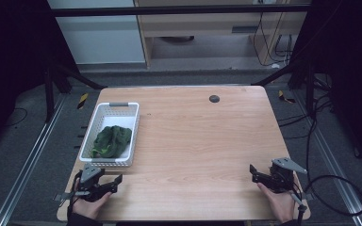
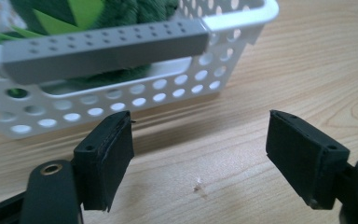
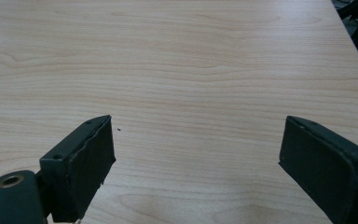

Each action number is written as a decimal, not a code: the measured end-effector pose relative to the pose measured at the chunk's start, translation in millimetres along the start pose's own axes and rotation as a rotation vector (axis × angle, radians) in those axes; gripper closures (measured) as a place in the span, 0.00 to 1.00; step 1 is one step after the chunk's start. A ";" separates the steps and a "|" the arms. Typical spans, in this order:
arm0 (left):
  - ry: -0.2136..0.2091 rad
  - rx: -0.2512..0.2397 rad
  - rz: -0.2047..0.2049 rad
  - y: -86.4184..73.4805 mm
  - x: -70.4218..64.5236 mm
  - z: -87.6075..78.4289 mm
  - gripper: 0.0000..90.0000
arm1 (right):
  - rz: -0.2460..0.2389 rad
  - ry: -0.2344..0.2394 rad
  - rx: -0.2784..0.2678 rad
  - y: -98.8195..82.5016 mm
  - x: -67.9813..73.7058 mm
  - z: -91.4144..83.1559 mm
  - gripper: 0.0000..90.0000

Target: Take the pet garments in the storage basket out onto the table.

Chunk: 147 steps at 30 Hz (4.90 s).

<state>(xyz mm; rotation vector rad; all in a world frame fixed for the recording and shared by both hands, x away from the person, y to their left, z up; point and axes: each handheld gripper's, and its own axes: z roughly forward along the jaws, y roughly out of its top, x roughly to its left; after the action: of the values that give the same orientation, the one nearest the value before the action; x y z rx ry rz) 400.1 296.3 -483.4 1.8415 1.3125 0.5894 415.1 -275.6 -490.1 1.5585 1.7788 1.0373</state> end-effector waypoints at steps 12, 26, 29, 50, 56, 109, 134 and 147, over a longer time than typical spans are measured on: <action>0.025 -0.073 -0.053 5.7 8.6 -20.6 0.26 | -0.032 0.037 -0.017 1.8 9.5 -0.2 0.13; 0.022 -0.110 -0.081 21.7 16.3 -31.5 0.25 | -0.046 0.055 -0.018 1.2 13.5 1.1 0.13; 0.024 -0.120 -0.078 27.5 18.0 -33.2 0.25 | -0.045 0.058 -0.017 1.6 13.9 1.7 0.13; 0.012 -0.150 -0.046 66.5 20.0 -36.4 0.24 | -0.049 0.045 -0.014 2.6 11.5 2.5 0.13; 0.005 -0.165 -0.051 78.5 20.4 -33.6 0.24 | -0.052 0.040 -0.013 2.3 9.9 3.0 0.13; 0.044 0.037 0.061 151.6 49.2 5.3 0.21 | -0.066 0.057 0.007 3.7 12.1 5.9 0.12; 0.032 0.183 0.073 150.5 62.4 31.9 0.20 | -0.079 0.065 0.028 3.1 12.8 9.3 0.11; 0.038 0.233 0.059 148.1 69.5 42.4 0.21 | -0.079 0.068 0.039 2.4 12.9 10.4 0.10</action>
<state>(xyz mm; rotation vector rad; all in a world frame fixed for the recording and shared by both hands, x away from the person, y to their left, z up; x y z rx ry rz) 540.5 323.6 -393.3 2.0730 1.4051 0.5227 422.5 -260.9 -492.8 1.4788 1.9018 1.0346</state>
